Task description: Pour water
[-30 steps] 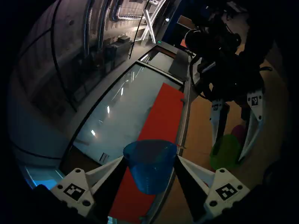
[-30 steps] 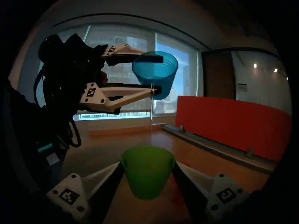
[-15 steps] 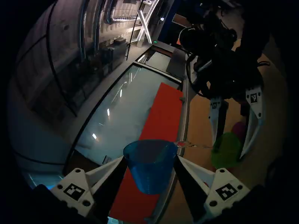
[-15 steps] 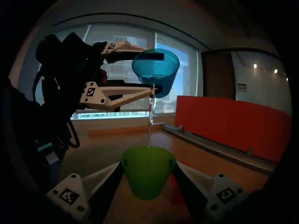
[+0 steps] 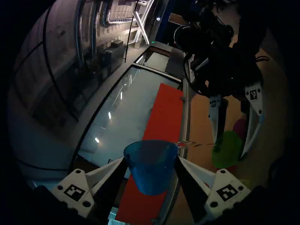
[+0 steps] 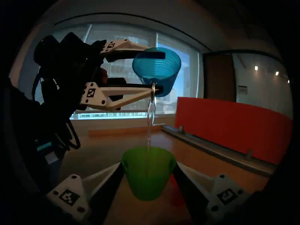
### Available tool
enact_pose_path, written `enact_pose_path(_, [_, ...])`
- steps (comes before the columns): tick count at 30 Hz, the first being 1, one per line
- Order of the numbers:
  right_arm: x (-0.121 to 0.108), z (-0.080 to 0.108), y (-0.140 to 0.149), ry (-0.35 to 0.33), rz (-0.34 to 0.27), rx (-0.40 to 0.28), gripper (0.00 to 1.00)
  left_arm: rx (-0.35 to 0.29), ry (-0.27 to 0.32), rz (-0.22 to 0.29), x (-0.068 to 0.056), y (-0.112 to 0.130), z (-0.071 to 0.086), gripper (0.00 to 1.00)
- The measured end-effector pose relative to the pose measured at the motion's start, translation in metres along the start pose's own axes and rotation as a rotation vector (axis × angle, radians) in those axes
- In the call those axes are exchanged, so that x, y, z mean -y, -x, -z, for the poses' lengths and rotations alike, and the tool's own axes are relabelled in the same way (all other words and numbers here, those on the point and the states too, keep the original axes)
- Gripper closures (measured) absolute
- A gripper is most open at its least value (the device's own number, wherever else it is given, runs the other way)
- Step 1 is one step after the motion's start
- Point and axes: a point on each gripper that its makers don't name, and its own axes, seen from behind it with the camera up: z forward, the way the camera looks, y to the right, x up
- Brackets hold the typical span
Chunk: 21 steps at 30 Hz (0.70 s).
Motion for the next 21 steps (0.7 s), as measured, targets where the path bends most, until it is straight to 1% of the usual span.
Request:
enact_pose_path(11, [-0.0017,0.0005,-0.0031,0.003,0.004,-0.002,0.09,0.003,-0.007,-0.041,0.0026,-0.0012,0.0022,0.15])
enact_pose_path(21, [-0.0026,0.0003,-0.0035,0.006,0.006,-0.003,0.09,0.007,-0.011,-0.077,0.0063,-0.0011,-0.002,0.15])
